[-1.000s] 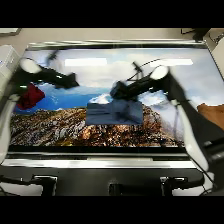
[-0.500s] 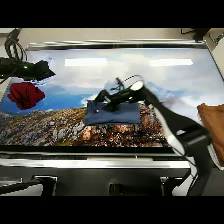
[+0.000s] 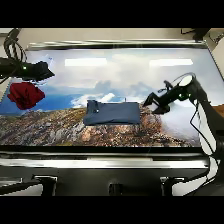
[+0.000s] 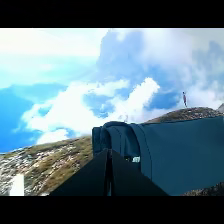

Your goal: Fold the clothes and pants, and hang the long-sleeved shirts on hangers.

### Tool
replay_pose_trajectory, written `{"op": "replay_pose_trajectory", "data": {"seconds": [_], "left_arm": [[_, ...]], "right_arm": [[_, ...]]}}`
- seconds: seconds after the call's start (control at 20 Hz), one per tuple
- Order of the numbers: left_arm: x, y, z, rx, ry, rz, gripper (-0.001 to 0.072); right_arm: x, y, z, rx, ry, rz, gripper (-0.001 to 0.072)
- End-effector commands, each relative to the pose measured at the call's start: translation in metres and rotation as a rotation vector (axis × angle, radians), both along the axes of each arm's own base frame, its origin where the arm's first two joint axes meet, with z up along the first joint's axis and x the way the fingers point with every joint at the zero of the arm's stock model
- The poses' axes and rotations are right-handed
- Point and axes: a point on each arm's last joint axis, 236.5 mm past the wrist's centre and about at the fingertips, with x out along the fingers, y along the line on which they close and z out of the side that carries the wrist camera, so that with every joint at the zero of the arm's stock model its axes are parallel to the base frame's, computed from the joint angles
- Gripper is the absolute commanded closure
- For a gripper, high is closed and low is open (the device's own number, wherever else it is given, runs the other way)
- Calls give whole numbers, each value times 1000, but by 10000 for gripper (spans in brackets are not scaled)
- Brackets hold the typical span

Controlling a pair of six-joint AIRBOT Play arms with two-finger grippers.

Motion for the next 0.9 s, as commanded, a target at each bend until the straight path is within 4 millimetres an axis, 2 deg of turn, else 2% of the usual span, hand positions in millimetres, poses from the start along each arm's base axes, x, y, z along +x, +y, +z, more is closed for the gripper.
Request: {"op": "replay_pose_trajectory", "data": {"seconds": [0.0, 0.15, 0.3, 0.35, 0.4, 0.5, 0.6, 0.7, 0.75, 0.85], "left_arm": [[-3, -7, -1, 1, 6, -19, 687], [-5, -11, -1, 1, 11, -28, 687], [-5, -11, -1, -5, 15, -22, 686], [-5, -11, -1, -5, 15, -22, 686], [-5, -11, -1, -5, 15, -22, 687], [-5, -11, -1, -5, 16, -22, 686], [-5, -11, -1, -5, 16, -23, 686], [-5, -11, -1, -4, 15, -23, 686], [-5, -11, -1, -4, 15, -22, 686], [-5, -11, -1, -3, 14, -25, 686]], "right_arm": [[-13, 23, -30, 144, -7, 19, 103], [2, 51, -36, 264, -47, -6, 145], [12, 66, -36, 304, -80, -25, 160], [12, 71, -38, 300, -83, -21, 201], [12, 75, -39, 300, -84, -14, 326], [9, 82, -30, 341, -96, 20, 668], [11, 84, -3, 396, -148, 98, 664], [30, 69, 38, 411, -231, 117, 667], [43, 54, 64, 404, -285, 101, 667], [66, 10, 116, 360, -397, 33, 667]]}}
